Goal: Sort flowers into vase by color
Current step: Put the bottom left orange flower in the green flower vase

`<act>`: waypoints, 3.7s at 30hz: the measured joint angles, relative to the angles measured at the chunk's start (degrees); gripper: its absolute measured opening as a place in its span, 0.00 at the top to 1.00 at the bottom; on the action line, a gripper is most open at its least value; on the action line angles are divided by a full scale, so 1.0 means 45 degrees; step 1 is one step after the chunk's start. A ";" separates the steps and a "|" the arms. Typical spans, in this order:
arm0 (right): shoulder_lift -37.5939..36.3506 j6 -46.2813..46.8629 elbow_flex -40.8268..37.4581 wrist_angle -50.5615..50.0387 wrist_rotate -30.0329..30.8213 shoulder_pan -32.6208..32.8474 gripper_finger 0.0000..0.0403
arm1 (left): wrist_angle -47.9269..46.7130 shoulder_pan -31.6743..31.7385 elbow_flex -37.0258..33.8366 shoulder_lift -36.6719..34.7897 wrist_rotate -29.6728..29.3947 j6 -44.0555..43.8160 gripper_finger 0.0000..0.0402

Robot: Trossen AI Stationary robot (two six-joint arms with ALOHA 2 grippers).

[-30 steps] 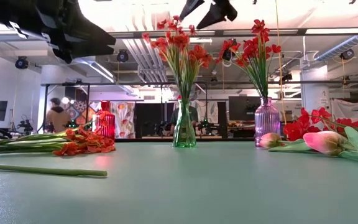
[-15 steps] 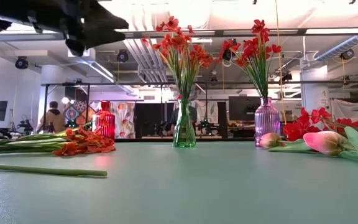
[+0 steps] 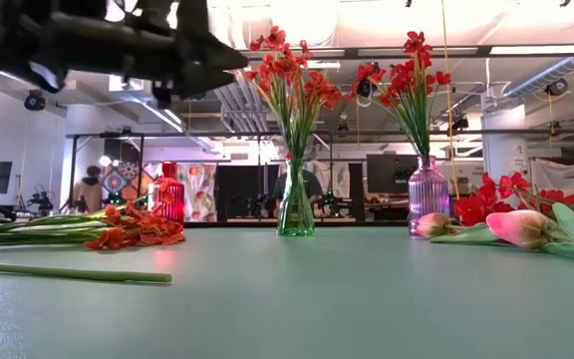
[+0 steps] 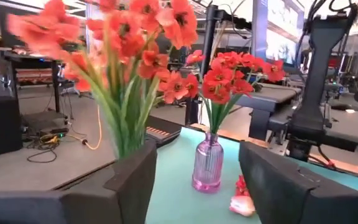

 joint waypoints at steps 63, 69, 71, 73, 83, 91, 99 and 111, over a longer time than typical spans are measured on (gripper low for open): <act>-0.0247 -0.0521 -0.0019 -0.1157 0.0016 -0.0010 0.12 | 0.0865 0.4321 0.3076 0.4184 0.2116 0.0476 0.96; -0.0242 -0.0513 -0.0019 -0.1162 0.0019 -0.0010 0.12 | 0.0708 0.4321 0.3076 0.4218 0.2116 0.0476 0.98; -0.0242 -0.0513 -0.0019 -0.1162 0.0019 -0.0010 0.12 | 0.0702 0.4321 0.3076 0.4308 0.2116 0.0476 0.98; -0.0242 -0.0513 -0.0019 -0.1176 0.0019 -0.0010 0.12 | 0.0679 0.4321 0.3076 0.4387 0.2112 0.0476 0.98; -0.0242 -0.0513 -0.0019 -0.1201 0.0019 -0.0010 0.12 | 0.0295 0.4335 0.3076 0.4403 0.2111 0.0476 0.98; -0.0237 -0.0508 -0.0019 -0.1239 0.0019 -0.0010 0.12 | 0.0167 0.4345 0.3071 0.4407 0.2106 0.0476 0.98; -0.0237 -0.0508 -0.0024 -0.1404 0.0019 -0.0010 0.12 | 0.0164 0.4138 0.3066 0.4379 0.2097 0.0476 0.90; -0.0237 -0.0358 -0.0024 -0.1414 0.0024 -0.0010 0.12 | -0.0536 0.3518 0.3047 0.3972 0.1982 0.0471 0.55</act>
